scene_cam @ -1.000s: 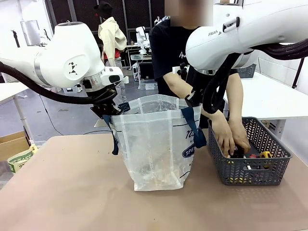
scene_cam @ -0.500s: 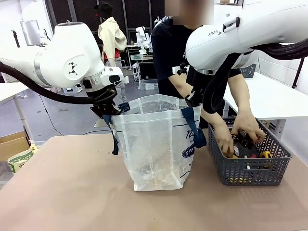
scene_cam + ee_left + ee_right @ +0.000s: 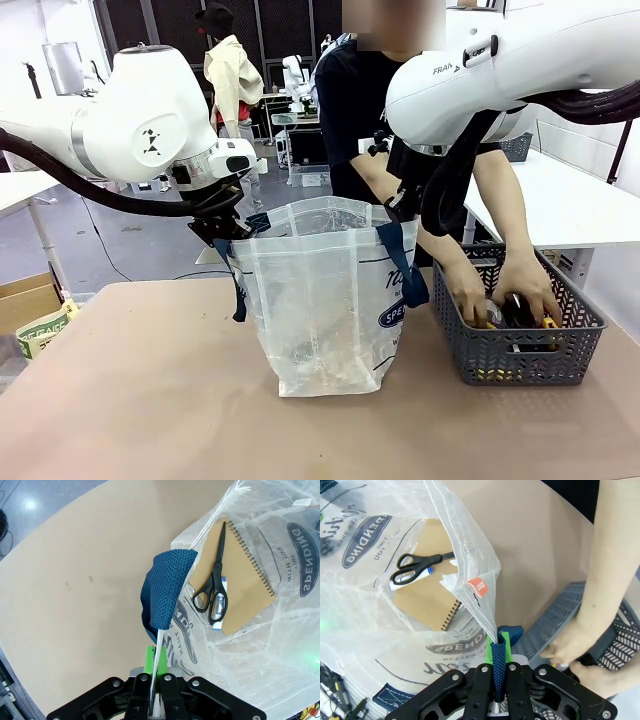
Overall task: Transfer purchased items from the store into the shopping bag.
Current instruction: Move the Reusable shopping bag to the right side of the table.
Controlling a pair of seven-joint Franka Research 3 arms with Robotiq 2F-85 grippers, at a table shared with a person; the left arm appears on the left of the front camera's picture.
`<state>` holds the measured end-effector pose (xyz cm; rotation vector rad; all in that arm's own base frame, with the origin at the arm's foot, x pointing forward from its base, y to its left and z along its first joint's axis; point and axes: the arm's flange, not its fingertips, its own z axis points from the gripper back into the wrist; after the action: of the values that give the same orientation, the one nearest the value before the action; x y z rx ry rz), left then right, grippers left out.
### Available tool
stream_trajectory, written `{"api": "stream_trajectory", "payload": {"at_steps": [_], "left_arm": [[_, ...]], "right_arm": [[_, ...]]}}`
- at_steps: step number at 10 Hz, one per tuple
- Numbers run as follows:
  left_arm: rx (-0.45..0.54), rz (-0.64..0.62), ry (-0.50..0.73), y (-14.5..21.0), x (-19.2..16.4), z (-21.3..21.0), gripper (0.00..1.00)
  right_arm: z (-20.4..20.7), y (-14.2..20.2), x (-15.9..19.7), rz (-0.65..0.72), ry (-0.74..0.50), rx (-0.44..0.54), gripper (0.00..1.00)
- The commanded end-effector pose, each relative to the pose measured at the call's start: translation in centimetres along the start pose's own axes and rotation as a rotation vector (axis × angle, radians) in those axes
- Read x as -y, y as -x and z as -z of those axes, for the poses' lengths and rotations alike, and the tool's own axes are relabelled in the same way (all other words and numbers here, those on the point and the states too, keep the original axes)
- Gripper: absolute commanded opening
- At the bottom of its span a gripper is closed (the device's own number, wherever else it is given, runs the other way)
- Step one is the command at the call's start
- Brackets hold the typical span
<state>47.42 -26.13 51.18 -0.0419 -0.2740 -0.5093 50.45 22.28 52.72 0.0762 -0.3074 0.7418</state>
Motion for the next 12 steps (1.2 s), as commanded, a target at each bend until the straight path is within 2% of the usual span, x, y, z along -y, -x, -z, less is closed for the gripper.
{"api": "stream_trajectory", "payload": {"at_steps": [1, 12], "left_arm": [[-0.002, -0.002, -0.001, 0.06, -0.10, 0.09, 0.00], [-0.002, -0.002, -0.001, 0.06, -0.10, 0.09, 0.00]], "right_arm": [[0.13, 0.12, 0.08, 0.001, 0.000, -0.003, 0.00], [0.13, 0.12, 0.08, 0.001, 0.000, -0.003, 0.00]]}}
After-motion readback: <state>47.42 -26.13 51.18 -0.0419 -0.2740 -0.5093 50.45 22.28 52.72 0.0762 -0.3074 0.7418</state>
